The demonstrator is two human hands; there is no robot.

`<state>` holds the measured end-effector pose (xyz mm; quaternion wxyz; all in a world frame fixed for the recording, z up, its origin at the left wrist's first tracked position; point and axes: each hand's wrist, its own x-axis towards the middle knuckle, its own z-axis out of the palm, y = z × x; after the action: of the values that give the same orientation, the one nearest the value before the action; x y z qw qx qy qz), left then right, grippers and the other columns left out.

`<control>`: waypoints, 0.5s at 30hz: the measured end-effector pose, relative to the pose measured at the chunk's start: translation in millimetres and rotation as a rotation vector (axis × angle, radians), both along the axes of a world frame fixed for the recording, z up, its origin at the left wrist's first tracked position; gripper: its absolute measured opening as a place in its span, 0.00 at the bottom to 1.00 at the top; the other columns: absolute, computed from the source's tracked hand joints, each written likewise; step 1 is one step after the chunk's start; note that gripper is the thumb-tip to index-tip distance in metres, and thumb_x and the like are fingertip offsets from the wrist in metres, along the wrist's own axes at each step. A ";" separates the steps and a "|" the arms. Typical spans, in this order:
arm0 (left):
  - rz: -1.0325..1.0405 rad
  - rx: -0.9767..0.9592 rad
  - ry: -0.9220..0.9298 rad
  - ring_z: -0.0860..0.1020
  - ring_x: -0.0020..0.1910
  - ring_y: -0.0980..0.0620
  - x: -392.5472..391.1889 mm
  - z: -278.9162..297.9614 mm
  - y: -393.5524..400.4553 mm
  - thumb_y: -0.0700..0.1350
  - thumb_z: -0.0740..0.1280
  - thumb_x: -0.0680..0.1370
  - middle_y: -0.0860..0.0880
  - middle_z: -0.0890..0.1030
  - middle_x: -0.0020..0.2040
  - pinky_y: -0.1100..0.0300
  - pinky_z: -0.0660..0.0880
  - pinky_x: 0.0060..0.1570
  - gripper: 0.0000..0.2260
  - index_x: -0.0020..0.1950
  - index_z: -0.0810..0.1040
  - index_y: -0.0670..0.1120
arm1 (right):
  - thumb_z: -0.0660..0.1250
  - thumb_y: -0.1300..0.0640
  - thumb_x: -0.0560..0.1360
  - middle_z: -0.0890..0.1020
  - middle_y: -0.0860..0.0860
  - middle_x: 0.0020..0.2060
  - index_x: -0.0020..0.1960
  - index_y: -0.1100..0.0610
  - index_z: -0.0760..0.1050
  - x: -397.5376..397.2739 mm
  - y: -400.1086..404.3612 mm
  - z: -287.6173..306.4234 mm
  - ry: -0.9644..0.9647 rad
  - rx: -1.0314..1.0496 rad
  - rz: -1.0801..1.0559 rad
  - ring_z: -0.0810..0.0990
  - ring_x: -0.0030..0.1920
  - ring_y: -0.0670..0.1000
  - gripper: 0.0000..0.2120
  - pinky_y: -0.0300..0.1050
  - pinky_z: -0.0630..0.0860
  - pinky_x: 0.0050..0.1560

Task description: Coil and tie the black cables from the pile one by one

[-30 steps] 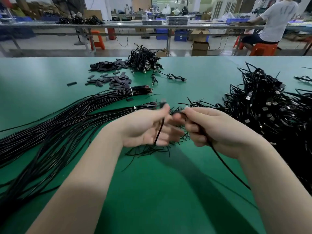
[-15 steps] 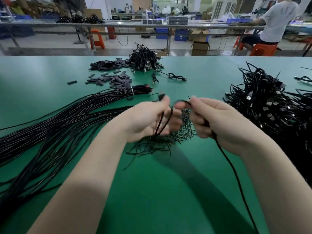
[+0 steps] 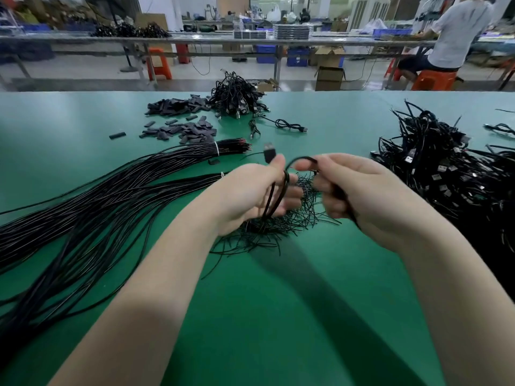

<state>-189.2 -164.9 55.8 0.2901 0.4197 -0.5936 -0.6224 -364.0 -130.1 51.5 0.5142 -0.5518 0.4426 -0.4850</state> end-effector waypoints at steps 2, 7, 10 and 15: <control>0.107 0.081 0.296 0.84 0.40 0.53 -0.9 2.8 -1.5 0.53 0.54 0.84 0.46 0.86 0.46 0.63 0.80 0.38 0.19 0.59 0.77 0.41 | 0.60 0.55 0.81 0.72 0.46 0.29 0.53 0.50 0.81 15.0 6.4 0.8 0.018 -0.050 0.137 0.66 0.25 0.46 0.11 0.36 0.64 0.26; 0.082 0.057 0.507 0.84 0.48 0.52 0.6 4.5 -0.3 0.51 0.51 0.85 0.49 0.86 0.48 0.66 0.75 0.30 0.17 0.60 0.75 0.43 | 0.60 0.49 0.81 0.67 0.46 0.24 0.43 0.56 0.79 30.5 2.3 -15.8 0.083 0.035 0.093 0.59 0.23 0.46 0.15 0.37 0.56 0.25; 0.084 0.045 0.585 0.84 0.45 0.51 -0.7 2.5 -0.5 0.49 0.51 0.85 0.48 0.85 0.44 0.61 0.80 0.37 0.16 0.57 0.74 0.42 | 0.62 0.44 0.78 0.64 0.46 0.22 0.33 0.53 0.79 27.7 -2.0 -21.7 0.178 0.062 0.010 0.57 0.23 0.46 0.20 0.37 0.55 0.24; 0.116 0.000 0.548 0.81 0.36 0.52 -3.2 -0.1 -3.0 0.47 0.53 0.85 0.53 0.75 0.30 0.58 0.80 0.44 0.13 0.51 0.73 0.43 | 0.62 0.38 0.76 0.67 0.47 0.24 0.33 0.51 0.79 26.5 -2.0 -27.9 0.339 0.063 -0.022 0.62 0.24 0.47 0.21 0.36 0.59 0.24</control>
<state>-192.4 -167.9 55.7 0.4750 0.2691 -0.4677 -0.6951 -337.5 -132.2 23.7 0.4439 -0.6044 0.5438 -0.3766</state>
